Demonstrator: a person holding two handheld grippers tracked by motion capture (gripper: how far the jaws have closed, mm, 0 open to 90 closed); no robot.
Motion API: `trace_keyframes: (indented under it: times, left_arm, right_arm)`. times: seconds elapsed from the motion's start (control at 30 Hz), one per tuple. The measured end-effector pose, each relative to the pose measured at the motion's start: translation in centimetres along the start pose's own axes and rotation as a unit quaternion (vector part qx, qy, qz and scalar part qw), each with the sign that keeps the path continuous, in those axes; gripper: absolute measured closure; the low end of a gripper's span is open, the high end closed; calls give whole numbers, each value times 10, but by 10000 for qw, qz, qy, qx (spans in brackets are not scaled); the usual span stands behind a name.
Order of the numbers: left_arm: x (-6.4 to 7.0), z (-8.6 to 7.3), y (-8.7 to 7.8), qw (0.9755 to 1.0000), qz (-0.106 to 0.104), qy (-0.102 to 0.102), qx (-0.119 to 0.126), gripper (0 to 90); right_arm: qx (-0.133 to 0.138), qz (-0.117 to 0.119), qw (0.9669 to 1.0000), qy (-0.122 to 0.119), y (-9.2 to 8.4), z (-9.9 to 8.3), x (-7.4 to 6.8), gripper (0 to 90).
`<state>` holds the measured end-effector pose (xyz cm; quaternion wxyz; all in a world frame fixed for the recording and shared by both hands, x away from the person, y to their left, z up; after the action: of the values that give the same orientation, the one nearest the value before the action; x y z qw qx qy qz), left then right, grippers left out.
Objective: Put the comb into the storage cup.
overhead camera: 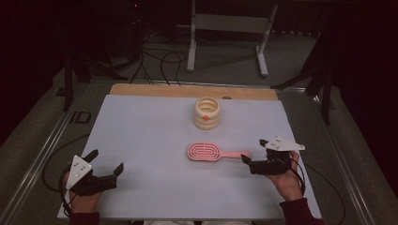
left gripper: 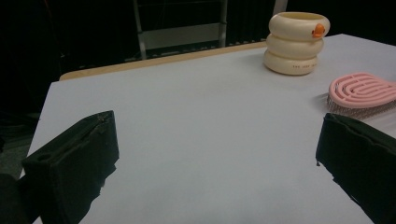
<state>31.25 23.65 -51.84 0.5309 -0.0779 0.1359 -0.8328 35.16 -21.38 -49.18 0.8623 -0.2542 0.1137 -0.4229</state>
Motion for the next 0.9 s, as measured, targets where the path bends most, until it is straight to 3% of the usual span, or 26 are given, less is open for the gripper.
trace_keyframes:
  times: [0.5, 0.9]
  left_arm:
    - [0, 0, 0, 10000, -11, 3, -8, 0]
    - [0, -1, 0, 10000, -6, -4, -18, 0]
  right_arm:
    - [-307, 9, 9984, -472, 14, 16, 3, 90]
    - [-750, 231, 9932, -864, 34, 23, -1, 90]
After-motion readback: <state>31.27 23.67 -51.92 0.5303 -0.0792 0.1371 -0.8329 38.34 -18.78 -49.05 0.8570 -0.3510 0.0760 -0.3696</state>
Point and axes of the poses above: each handheld gripper's, and its own axes: y roughly forward along the jaws, z roughly out of its top, x roughly to its right, the point moved 10 cm from there along y, roughly forward along the jaws
